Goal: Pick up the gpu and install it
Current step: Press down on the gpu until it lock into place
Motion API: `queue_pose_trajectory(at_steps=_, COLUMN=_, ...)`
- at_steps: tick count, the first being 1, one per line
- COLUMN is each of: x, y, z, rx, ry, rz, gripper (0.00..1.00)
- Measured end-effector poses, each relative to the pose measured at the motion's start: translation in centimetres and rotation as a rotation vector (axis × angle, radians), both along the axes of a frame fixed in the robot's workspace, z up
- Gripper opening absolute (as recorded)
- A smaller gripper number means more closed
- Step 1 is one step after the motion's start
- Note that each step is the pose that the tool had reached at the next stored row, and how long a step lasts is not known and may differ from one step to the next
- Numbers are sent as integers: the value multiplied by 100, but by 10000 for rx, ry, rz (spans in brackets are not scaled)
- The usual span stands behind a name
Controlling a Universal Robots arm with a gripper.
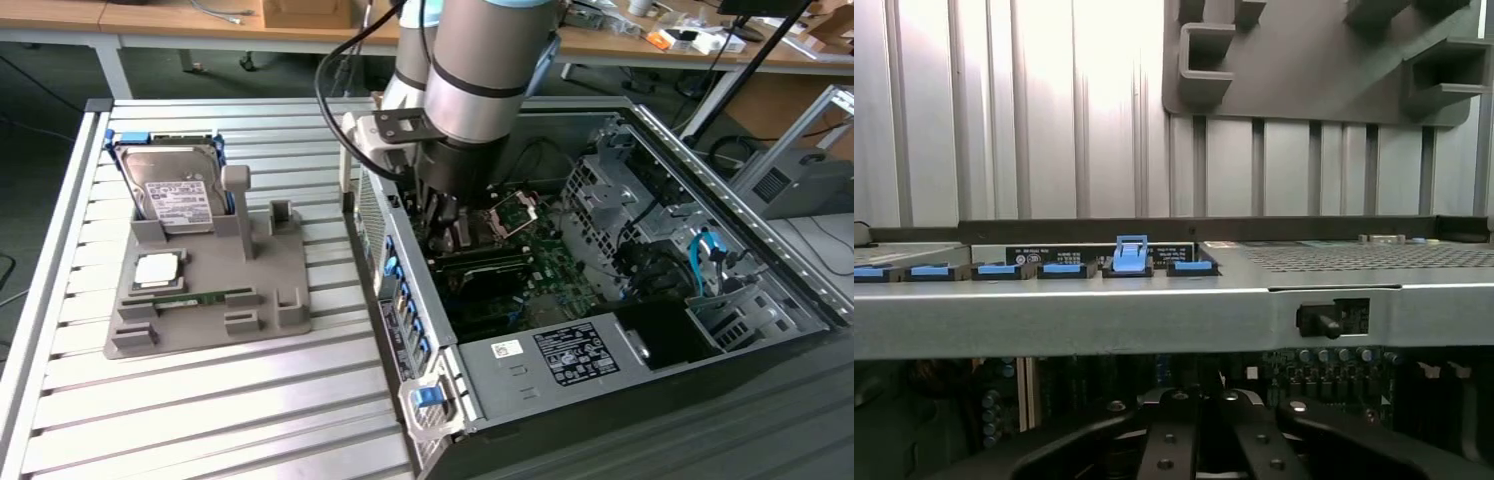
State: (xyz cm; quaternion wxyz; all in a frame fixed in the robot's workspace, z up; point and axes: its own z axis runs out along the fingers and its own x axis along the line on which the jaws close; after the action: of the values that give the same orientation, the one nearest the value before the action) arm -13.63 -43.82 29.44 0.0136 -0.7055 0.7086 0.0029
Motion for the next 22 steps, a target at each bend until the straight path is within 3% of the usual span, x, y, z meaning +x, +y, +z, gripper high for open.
queue_pose_trajectory(at_steps=3, x=39, y=-81, z=-18, rx=45, ry=58, rz=2, gripper=11)
queue_pose_trajectory(at_steps=6, x=111, y=-128, z=-35, rx=71, ry=138, rz=0, gripper=11)
queue_pose_trajectory(at_steps=10, x=228, y=-169, z=-59, rx=84, ry=278, rz=0, gripper=11)
queue_pose_trajectory(at_steps=12, x=291, y=-219, z=-84, rx=101, ry=369, rz=0, gripper=11)
queue_pose_trajectory(at_steps=16, x=309, y=-229, z=-131, rx=105, ry=431, rz=0, gripper=11)
queue_pose_trajectory(at_steps=22, x=312, y=-204, z=-173, rx=104, ry=443, rz=42, gripper=11)
